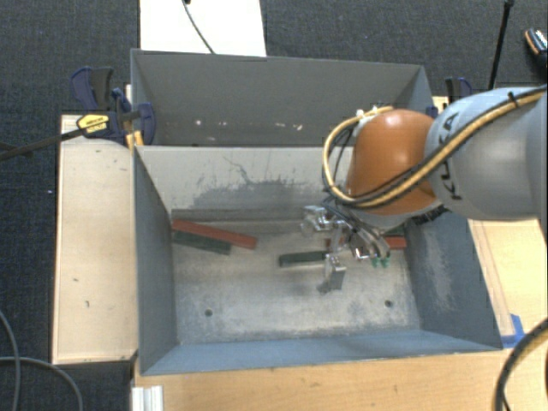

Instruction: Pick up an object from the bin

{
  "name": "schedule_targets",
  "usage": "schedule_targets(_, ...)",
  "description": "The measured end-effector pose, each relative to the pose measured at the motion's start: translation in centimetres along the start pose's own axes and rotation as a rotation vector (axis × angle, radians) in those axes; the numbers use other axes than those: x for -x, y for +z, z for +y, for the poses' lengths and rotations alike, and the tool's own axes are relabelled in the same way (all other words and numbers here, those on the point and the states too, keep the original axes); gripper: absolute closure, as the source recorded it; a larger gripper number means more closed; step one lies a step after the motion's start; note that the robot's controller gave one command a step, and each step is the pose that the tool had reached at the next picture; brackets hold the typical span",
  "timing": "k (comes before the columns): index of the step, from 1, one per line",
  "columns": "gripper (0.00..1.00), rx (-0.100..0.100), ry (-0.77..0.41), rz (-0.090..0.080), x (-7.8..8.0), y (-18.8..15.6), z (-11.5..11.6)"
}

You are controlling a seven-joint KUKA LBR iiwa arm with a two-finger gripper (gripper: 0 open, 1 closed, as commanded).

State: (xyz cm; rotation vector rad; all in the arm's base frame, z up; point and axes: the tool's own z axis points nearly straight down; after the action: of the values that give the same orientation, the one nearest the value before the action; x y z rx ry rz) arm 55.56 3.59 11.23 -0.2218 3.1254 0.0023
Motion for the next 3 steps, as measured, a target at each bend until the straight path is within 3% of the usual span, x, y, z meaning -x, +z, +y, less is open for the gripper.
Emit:
schedule_targets(1, 0.0, 0.0, 0.118, 0.01, 0.1, 4.34, -0.52)
schedule_targets(2, 0.0, 0.0, 0.12, 0.009, 0.14, 4.29, -0.51)
schedule_targets(3, 1.0, 0.0, 0.121, 0.009, 0.15, 4.25, -0.51)
